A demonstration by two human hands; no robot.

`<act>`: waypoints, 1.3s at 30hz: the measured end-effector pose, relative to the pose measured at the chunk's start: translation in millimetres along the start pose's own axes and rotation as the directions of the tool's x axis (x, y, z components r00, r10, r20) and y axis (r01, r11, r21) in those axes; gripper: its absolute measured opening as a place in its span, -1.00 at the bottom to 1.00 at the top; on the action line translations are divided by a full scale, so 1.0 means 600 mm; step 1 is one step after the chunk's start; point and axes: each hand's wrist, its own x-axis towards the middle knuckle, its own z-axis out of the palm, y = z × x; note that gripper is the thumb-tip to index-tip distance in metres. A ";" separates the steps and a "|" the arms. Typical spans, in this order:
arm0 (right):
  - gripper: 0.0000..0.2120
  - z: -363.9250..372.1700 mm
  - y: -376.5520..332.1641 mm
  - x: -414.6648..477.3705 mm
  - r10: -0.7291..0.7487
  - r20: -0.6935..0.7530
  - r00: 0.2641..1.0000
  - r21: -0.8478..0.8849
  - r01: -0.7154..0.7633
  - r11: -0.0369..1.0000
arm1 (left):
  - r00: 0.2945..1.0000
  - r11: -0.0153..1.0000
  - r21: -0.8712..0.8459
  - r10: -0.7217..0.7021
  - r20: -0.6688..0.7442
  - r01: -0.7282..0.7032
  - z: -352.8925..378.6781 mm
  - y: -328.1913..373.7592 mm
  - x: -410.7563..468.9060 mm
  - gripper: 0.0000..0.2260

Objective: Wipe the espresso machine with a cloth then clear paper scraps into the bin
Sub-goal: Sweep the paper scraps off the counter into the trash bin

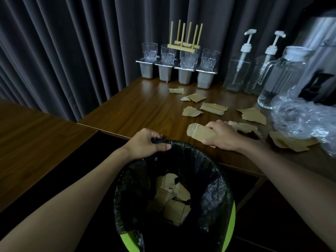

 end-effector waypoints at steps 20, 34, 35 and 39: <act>-0.47 0.032 -0.025 0.045 -0.123 -0.052 0.991 0.295 0.133 0.946 | 1.000 1.000 0.011 -0.013 -0.009 0.013 0.000 -0.003 0.006 -0.66; -0.57 0.085 -0.024 0.106 -0.181 -0.312 0.933 -0.170 0.133 0.976 | 0.999 0.999 0.033 -0.024 -0.024 0.025 0.002 -0.004 0.003 -0.64; -0.61 0.086 -0.024 0.103 -0.185 -0.331 0.925 -0.164 0.136 0.977 | 1.000 0.999 0.038 -0.021 -0.023 0.022 0.003 -0.003 0.002 -0.66; -0.79 0.084 -0.028 0.090 -0.165 -0.321 0.933 -0.058 0.154 0.986 | 1.000 1.000 0.027 -0.012 -0.025 0.013 0.005 -0.002 -0.002 -0.69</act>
